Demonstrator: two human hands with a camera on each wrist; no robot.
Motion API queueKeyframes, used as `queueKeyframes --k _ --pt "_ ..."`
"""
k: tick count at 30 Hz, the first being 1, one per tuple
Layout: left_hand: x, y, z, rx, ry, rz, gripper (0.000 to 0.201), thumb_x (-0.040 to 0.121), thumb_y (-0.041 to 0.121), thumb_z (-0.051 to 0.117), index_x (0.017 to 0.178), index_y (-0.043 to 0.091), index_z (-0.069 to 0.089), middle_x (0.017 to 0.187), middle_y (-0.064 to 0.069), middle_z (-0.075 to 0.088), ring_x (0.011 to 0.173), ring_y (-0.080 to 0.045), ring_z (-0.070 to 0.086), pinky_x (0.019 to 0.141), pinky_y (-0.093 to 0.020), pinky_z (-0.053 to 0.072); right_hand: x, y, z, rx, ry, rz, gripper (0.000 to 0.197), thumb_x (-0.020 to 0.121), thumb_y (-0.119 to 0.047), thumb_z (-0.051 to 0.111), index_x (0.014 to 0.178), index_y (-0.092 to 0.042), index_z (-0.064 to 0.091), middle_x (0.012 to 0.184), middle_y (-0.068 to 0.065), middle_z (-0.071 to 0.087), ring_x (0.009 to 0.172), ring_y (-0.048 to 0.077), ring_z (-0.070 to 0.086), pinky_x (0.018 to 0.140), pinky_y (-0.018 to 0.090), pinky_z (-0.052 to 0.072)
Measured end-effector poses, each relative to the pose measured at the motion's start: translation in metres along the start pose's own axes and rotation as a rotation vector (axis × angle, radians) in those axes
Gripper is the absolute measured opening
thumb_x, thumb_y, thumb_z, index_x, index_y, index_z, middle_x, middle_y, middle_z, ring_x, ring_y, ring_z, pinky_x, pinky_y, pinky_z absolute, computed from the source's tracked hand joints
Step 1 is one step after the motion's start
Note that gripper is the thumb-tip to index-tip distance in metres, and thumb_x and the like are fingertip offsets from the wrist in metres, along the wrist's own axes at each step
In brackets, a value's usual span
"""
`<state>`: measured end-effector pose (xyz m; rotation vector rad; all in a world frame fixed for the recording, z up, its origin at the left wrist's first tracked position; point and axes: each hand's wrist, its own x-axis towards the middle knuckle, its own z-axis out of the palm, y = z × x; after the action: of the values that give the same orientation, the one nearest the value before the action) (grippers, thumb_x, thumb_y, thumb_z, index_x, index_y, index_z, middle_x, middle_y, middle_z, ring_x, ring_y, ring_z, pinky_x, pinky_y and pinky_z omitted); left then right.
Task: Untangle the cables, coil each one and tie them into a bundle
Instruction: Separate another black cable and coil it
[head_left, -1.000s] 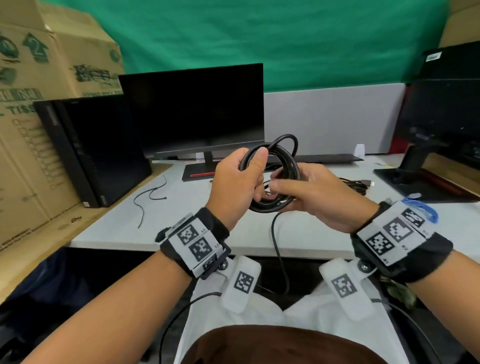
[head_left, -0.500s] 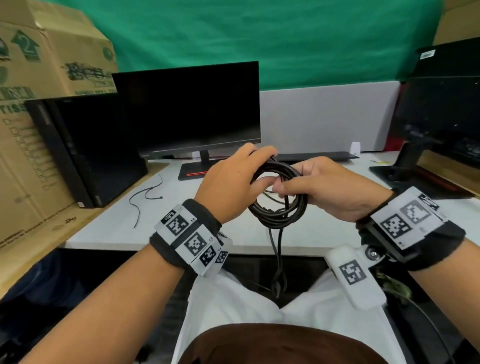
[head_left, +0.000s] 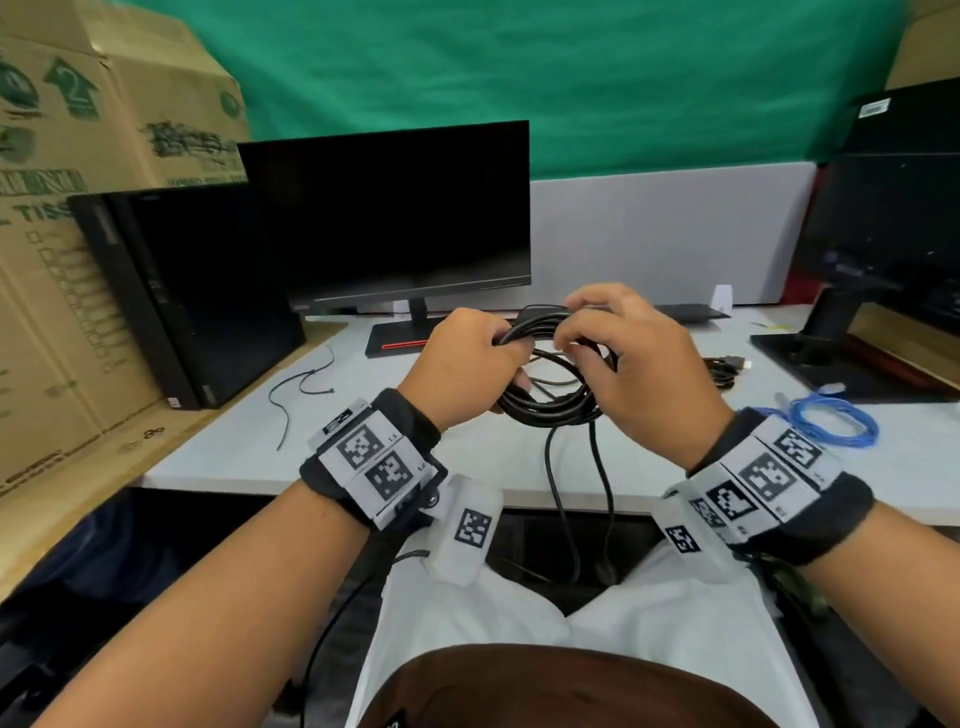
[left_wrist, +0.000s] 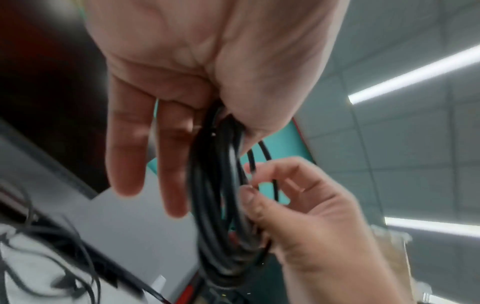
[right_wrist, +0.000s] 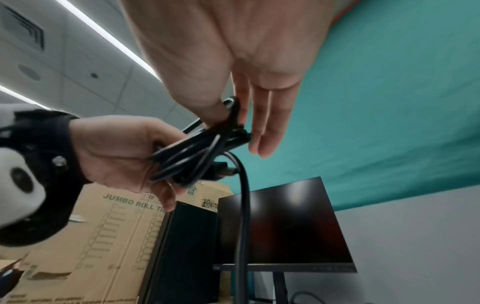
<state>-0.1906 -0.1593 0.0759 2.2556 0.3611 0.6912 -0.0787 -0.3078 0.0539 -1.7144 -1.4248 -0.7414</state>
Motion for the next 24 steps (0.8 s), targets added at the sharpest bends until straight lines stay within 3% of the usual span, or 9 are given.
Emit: queueKeyframes --k 3,5,6,9,12,15,17,21,24 --pt "-0.003 0.001 -0.002 -0.35 -0.086 -0.053 0.015 0.099 0.012 0.058 0.088 0.007 0.066 0.069 -0.007 0.074 0.07 -0.021 0.073 0.06 -0.028 0.059 0.0 0.0 0.0 0.047 -0.109 0.106 0.027 0.089 -0.019 0.07 0.115 -0.026 0.072 0.119 -0.001 0.067 0.101 0.022 0.064 0.088 0.043 0.052" --pt "-0.004 0.001 -0.004 -0.435 -0.106 0.016 0.012 0.098 0.01 0.06 0.086 0.008 0.064 0.062 -0.005 0.066 0.074 -0.021 0.072 0.071 -0.034 0.061 0.002 -0.003 -0.002 0.053 -0.219 0.157 0.033 0.089 -0.033 0.068 0.121 -0.029 0.068 0.115 -0.005 0.067 0.105 0.015 0.059 0.091 0.037 0.049" --pt "-0.005 0.002 -0.005 -0.434 -0.122 0.057 0.013 0.097 0.011 0.062 0.084 0.01 0.064 0.057 -0.003 0.059 0.07 -0.022 0.07 0.073 -0.036 0.061 0.004 -0.004 -0.004 0.067 -0.269 0.185 0.028 0.088 -0.035 0.07 0.115 -0.027 0.07 0.109 -0.006 0.067 0.102 0.012 0.058 0.09 0.034 0.048" --pt "-0.011 0.007 -0.008 -0.454 -0.16 0.1 0.026 0.097 0.015 0.064 0.072 0.021 0.066 0.047 0.008 0.045 0.047 -0.018 0.048 0.053 -0.028 0.047 0.012 -0.005 -0.017 0.385 -0.481 0.354 0.021 0.081 -0.034 0.078 0.093 -0.017 0.078 0.098 0.006 0.069 0.094 0.013 0.061 0.091 0.038 0.051" --pt "-0.012 0.012 -0.011 -0.36 -0.151 0.192 0.03 0.096 0.017 0.065 0.067 0.022 0.062 0.046 0.01 0.048 0.037 -0.014 0.04 0.043 -0.023 0.035 0.016 -0.007 -0.029 0.822 -0.648 0.581 0.028 0.077 -0.041 0.08 0.072 -0.014 0.074 0.107 0.019 0.068 0.117 0.03 0.061 0.099 0.049 0.05" --pt "-0.011 0.014 -0.01 -0.18 -0.099 0.269 0.02 0.091 0.026 0.068 0.076 0.015 0.065 0.05 0.009 0.052 0.037 -0.011 0.046 0.04 -0.021 0.036 0.017 -0.008 -0.03 1.049 -0.704 0.709 0.037 0.076 -0.035 0.08 0.058 -0.015 0.056 0.094 0.023 0.056 0.126 0.032 0.056 0.101 0.056 0.049" --pt "-0.009 0.009 -0.006 0.003 -0.022 0.307 0.021 0.09 0.033 0.071 0.078 0.017 0.066 0.055 0.009 0.057 0.045 -0.009 0.053 0.046 -0.025 0.042 0.018 -0.01 -0.032 0.903 -0.712 0.72 0.04 0.077 -0.039 0.081 0.056 -0.016 0.057 0.085 0.027 0.046 0.118 0.037 0.058 0.097 0.052 0.053" --pt "-0.006 0.001 0.003 0.192 0.158 0.283 0.025 0.089 0.043 0.069 0.076 0.023 0.061 0.059 0.008 0.056 0.06 -0.015 0.055 0.058 -0.037 0.048 0.017 -0.017 -0.028 0.107 -0.431 0.387 0.039 0.084 -0.048 0.069 0.062 -0.015 0.069 0.073 0.019 0.064 0.076 0.035 0.059 0.069 0.04 0.051" --pt "-0.005 0.003 0.007 0.189 0.221 0.322 0.032 0.085 0.052 0.062 0.076 0.022 0.058 0.06 0.008 0.054 0.061 -0.016 0.053 0.057 -0.035 0.045 0.018 -0.024 -0.024 0.01 -0.249 0.352 0.053 0.084 -0.037 0.067 0.048 -0.006 0.045 0.06 0.024 0.052 0.06 0.034 0.051 0.057 0.041 0.045"
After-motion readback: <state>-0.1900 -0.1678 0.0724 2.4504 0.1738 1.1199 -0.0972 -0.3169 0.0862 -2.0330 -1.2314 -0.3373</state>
